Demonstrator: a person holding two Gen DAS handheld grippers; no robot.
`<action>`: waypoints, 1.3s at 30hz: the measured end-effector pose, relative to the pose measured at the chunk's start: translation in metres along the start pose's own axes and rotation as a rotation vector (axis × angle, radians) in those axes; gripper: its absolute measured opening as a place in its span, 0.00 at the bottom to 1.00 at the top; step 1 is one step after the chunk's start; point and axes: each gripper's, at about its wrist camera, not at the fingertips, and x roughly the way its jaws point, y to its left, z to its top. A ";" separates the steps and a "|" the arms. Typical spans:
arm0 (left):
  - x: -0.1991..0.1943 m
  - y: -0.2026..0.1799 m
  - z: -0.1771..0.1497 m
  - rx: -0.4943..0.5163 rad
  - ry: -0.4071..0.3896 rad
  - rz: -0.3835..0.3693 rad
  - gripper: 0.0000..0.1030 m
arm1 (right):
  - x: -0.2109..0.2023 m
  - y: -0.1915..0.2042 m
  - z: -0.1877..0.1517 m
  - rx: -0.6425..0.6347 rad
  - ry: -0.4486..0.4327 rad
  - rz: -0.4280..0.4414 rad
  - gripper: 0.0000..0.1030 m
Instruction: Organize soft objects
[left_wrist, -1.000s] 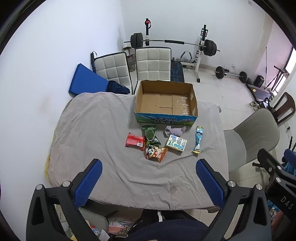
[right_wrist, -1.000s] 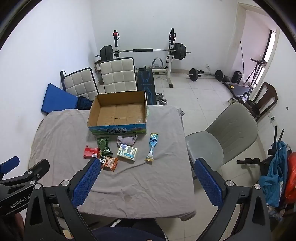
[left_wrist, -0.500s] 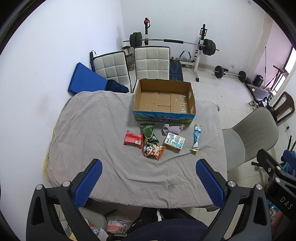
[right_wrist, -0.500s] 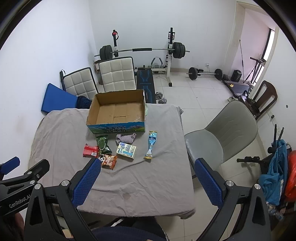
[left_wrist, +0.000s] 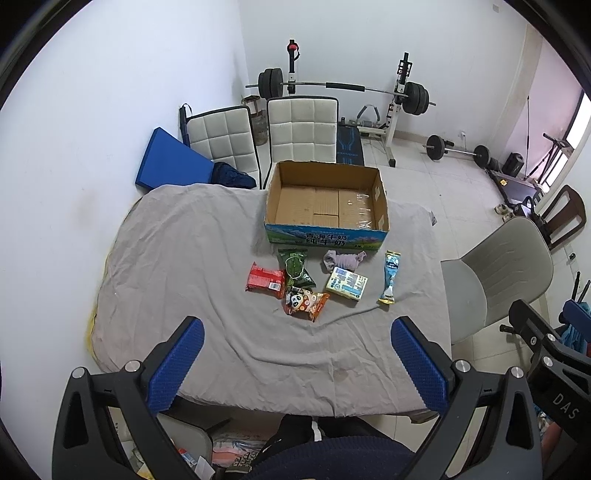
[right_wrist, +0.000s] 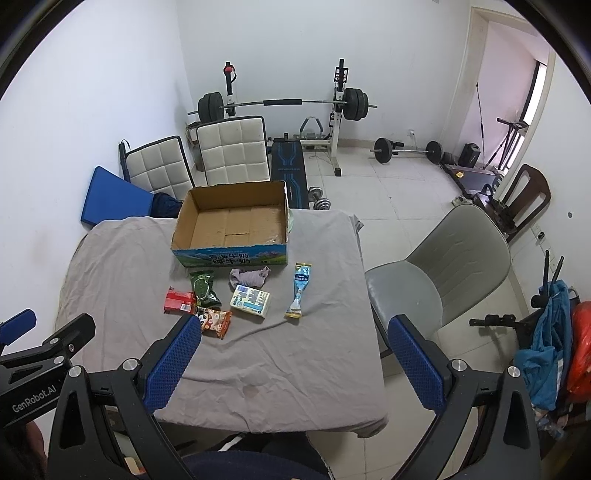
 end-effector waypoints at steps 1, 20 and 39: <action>-0.001 -0.001 0.000 0.000 -0.002 -0.002 1.00 | 0.000 0.001 0.000 -0.001 0.000 -0.003 1.00; -0.005 0.004 0.005 0.002 -0.024 -0.003 1.00 | -0.005 0.006 0.003 0.006 -0.017 0.011 1.00; -0.005 0.004 0.005 0.001 -0.024 -0.002 1.00 | -0.002 0.002 0.004 0.014 -0.017 0.019 1.00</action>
